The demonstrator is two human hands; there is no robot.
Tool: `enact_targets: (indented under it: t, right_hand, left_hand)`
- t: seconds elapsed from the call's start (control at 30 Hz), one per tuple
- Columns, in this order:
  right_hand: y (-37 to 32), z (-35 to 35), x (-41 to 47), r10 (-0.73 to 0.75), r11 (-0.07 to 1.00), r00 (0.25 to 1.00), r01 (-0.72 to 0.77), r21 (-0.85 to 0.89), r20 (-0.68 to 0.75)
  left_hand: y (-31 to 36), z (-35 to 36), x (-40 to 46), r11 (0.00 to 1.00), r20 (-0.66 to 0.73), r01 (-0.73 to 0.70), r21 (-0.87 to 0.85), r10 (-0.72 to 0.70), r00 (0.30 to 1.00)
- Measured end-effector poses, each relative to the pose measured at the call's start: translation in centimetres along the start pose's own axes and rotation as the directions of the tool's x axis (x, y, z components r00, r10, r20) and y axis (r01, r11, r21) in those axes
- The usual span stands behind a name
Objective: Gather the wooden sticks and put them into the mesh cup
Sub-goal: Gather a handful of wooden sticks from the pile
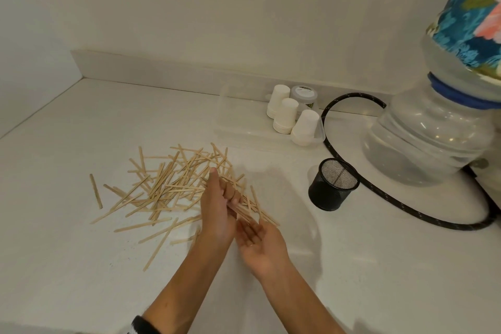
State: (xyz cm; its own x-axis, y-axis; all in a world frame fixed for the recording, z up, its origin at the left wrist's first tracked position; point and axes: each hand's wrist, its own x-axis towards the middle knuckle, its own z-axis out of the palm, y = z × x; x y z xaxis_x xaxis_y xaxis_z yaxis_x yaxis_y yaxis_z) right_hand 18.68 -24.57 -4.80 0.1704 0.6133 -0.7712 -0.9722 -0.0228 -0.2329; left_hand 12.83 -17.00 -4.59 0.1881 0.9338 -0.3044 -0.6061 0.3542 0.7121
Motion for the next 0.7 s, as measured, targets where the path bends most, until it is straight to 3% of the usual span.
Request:
enact_targets:
  t: [0.17,0.27,0.4,0.53,0.6,0.63,0.7]
  right_hand:
    - [-1.1,1.4,-0.4,-0.039,0.973,0.998,0.028,0.228,0.041]
    - [-2.0,2.0,-0.3,-0.053,0.941,0.995,0.02,0.337,0.088]
    - [-2.4,2.0,-0.5,-0.085,0.948,0.99,0.046,0.314,0.111]
    - [-4.2,1.6,-0.3,-0.257,0.937,0.959,0.216,0.275,0.121]
    - [-5.9,1.4,-0.4,-0.434,0.894,0.891,0.408,0.187,0.135]
    - [-6.8,1.1,-0.5,-0.554,0.832,0.82,0.545,0.102,0.142]
    - [-8.0,0.3,-0.6,-0.77,0.591,0.605,0.796,-0.132,0.203]
  left_hand:
    - [-2.0,0.3,-2.5,0.93,0.062,-0.186,0.318,0.176,0.982]
    - [-3.1,0.2,-3.9,0.927,0.144,-0.149,0.345,0.104,0.984]
    - [-3.9,-0.4,-5.1,0.916,0.256,-0.061,0.397,-0.047,0.965]
    - [-4.1,-0.7,-5.3,0.818,0.415,-0.154,0.554,-0.11,0.903]
    - [-4.2,-1.4,-5.1,0.729,0.493,-0.272,0.628,-0.101,0.864]
    - [-4.1,-1.8,-4.8,0.665,0.508,-0.337,0.667,-0.074,0.858]
    - [-4.1,-2.8,-3.8,0.49,0.497,-0.453,0.744,0.046,0.866]
